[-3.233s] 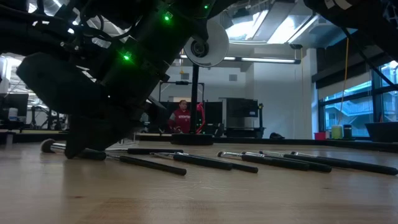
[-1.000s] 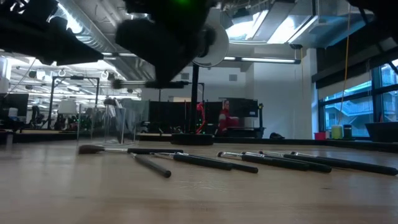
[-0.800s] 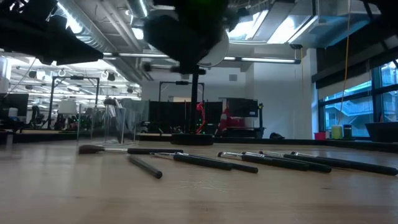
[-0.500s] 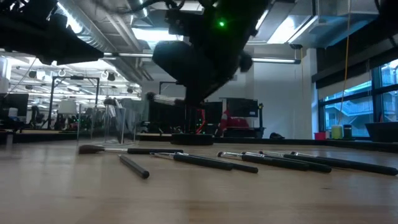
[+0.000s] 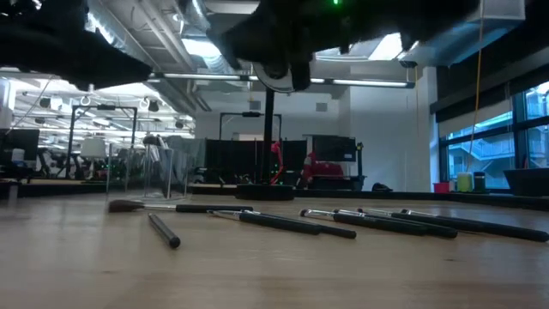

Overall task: Sort items
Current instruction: Put the blush brush into the transparent organizer

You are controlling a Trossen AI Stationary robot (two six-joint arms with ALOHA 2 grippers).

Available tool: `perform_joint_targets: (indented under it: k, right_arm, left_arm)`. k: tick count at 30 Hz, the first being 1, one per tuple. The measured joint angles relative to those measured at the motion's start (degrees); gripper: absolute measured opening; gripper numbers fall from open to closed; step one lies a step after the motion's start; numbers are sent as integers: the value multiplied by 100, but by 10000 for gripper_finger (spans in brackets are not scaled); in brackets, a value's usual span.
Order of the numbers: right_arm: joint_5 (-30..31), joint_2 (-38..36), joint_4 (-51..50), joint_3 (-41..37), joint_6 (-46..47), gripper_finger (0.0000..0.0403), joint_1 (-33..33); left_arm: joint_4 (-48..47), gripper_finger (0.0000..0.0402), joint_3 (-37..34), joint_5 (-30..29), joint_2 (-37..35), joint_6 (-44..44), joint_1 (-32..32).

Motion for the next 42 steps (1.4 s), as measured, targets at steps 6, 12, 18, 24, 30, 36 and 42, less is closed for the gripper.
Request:
perform_joint_targets:
  k: [6,12,18,24,30,36,42]
  right_arm:
    - [-216,347,1176,-413,-312,47,-199]
    - [-573,615,1859,-408,-375,47,-345]
    - [-611,655,1943,-405,-309,47,-466]
    - [-618,656,1943,-403,-313,47,-466]
    - [-611,659,1854,-403,-368,47,-469]
    - [-611,659,1814,-402,-506,47,-468]
    - [-611,659,1773,-401,-528,47,-468]
  left_arm:
    - [237,187,0,1804,25,-171,537]
    - [768,189,-2,3171,350,-50,947]
    - [1610,203,-2,3855,900,150,1163]
    - [2477,224,-2,4040,1497,208,1419]
    - [2900,232,233,4344,2044,121,1774]
    - [2893,225,743,4673,2721,121,1968]
    - [2894,206,897,4675,2967,233,1988]
